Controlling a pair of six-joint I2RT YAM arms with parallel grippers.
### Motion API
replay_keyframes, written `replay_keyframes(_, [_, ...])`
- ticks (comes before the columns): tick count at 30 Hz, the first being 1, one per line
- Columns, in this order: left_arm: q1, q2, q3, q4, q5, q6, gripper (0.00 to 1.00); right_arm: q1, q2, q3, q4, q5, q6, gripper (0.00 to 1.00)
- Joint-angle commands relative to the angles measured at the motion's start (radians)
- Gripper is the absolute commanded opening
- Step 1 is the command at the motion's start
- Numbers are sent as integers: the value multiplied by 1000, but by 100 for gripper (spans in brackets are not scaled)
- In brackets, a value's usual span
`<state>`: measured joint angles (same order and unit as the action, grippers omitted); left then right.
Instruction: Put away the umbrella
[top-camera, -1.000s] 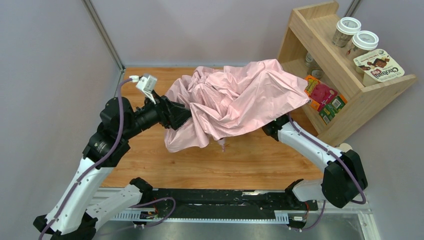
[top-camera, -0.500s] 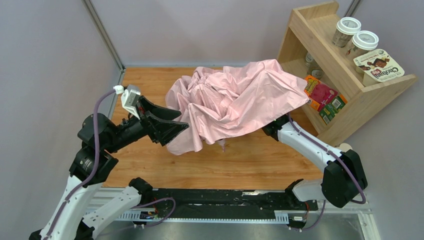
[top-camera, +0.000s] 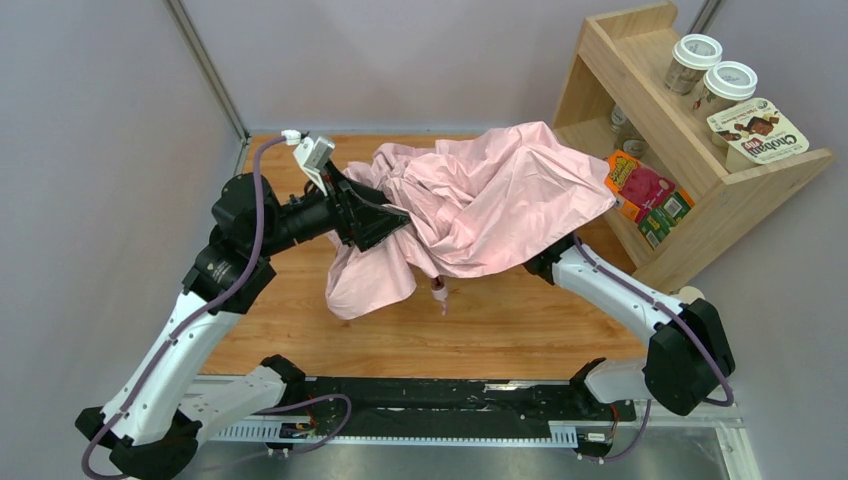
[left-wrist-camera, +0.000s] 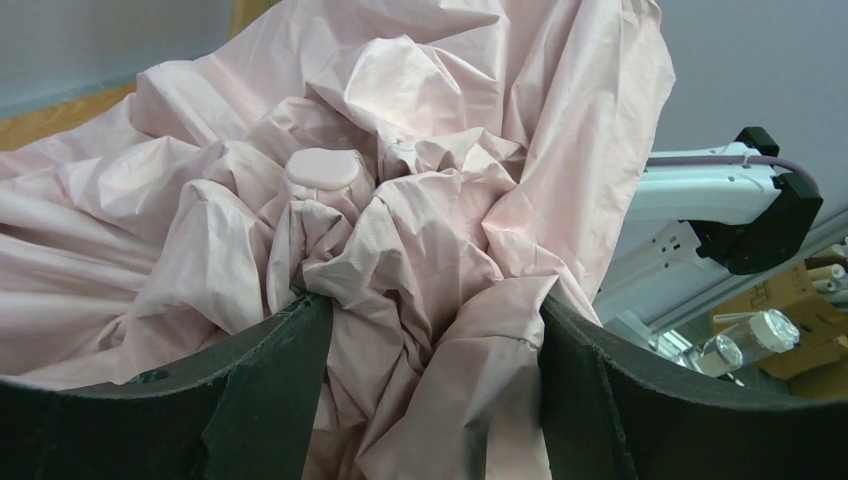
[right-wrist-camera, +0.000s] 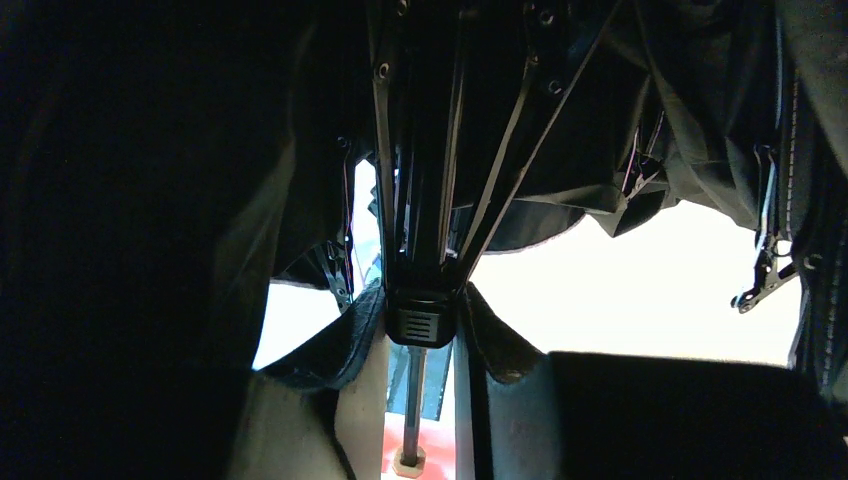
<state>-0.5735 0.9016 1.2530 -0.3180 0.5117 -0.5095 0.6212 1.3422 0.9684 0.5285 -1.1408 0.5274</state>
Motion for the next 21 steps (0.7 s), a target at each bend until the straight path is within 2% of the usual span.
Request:
replay_keyframes(1, [1, 42, 74, 71, -21, 51, 78, 20, -3, 61, 59, -45, -13, 0])
replay_keyframes(7, [1, 76, 17, 220, 33, -26, 78, 55, -3, 107, -114, -53, -136, 0])
replay_keyframes(8, [1, 79, 26, 176, 12, -27, 78, 55, -6, 112, -125, -48, -144, 0])
replay_keyframes(9, [1, 79, 43, 131, -80, -24, 78, 54, -12, 112, -140, -39, -161, 0])
replay_keyframes(10, [1, 80, 84, -1, -148, -21, 78, 55, -15, 116, -160, -28, -179, 0])
replay_keyframes(11, [1, 76, 107, -60, -264, -23, 78, 55, -21, 121, -183, -20, -191, 0])
replay_keyframes(12, [1, 56, 109, -106, -300, -21, 78, 55, -23, 125, -191, -20, -193, 0])
replay_keyframes(16, [1, -73, -44, 54, -372, -61, 78, 58, -28, 125, -191, -20, -193, 0])
replay_keyframes(18, [1, -99, -78, 80, -418, -90, 78, 61, -26, 128, -185, -20, -190, 0])
replay_keyframes(21, [1, -73, -73, 118, -357, -95, 78, 71, -21, 138, -185, -25, -188, 0])
